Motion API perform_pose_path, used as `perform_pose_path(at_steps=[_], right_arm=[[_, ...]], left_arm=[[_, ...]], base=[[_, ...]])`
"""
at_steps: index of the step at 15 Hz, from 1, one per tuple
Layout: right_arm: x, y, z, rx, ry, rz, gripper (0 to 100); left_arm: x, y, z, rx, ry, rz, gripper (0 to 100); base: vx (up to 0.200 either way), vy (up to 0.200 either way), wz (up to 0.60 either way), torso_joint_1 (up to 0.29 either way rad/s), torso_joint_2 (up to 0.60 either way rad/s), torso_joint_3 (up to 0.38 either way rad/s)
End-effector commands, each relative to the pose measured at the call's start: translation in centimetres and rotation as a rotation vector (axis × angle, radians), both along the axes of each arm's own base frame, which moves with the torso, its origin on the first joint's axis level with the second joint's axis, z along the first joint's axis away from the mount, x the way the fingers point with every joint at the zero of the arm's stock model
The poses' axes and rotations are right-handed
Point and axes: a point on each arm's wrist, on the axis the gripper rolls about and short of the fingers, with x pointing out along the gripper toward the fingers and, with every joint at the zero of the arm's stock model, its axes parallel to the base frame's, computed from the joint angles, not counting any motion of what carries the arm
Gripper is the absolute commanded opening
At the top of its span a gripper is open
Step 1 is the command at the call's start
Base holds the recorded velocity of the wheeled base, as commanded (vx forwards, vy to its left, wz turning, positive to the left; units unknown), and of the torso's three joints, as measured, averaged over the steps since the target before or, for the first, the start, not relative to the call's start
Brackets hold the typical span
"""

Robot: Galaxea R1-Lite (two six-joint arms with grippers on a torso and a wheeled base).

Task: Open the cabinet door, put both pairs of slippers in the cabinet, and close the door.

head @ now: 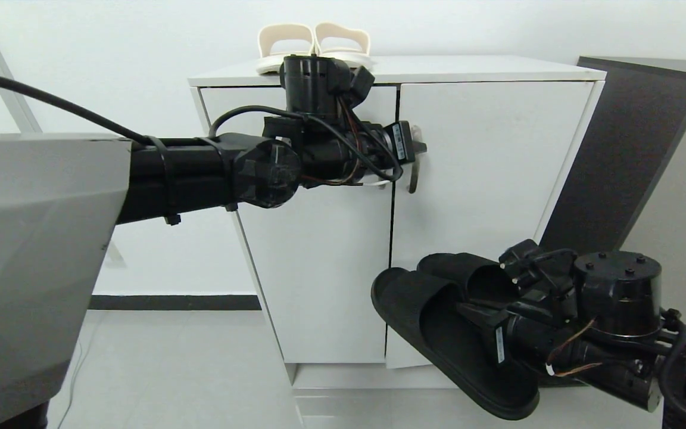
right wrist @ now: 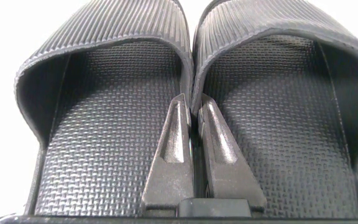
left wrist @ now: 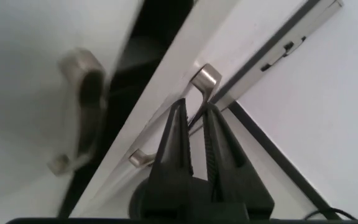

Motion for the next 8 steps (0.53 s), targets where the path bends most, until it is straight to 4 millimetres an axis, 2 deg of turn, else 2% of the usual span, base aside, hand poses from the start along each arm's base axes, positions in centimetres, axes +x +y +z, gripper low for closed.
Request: perform_pose_path(at_steps=[1, 4, 8], right_arm=[[-0.4, -0.3, 0.1, 0.002, -0.002, 0.009, 0], [-0.9, -0.6, 0.2, 0.01, 0.002, 0.04, 0], [-1.1, -0.6, 0.3, 0.01, -0.002, 0.042, 0]], left_arm=[[-1.7, 0.4, 1.4, -0.025, -0.006, -0.015, 0], [-3.7, 0.6, 1.4, -0.008, 0.015, -0.041, 0], [-5.6, 2.0, 1.3, -0.005, 0.018, -0.041, 0]], base=[[0.0, 0.0, 0.0, 0.0, 0.0, 0.0], [0.0, 0.0, 0.0, 0.0, 0.0, 0.0], [0.0, 0.0, 0.0, 0.0, 0.0, 0.0]])
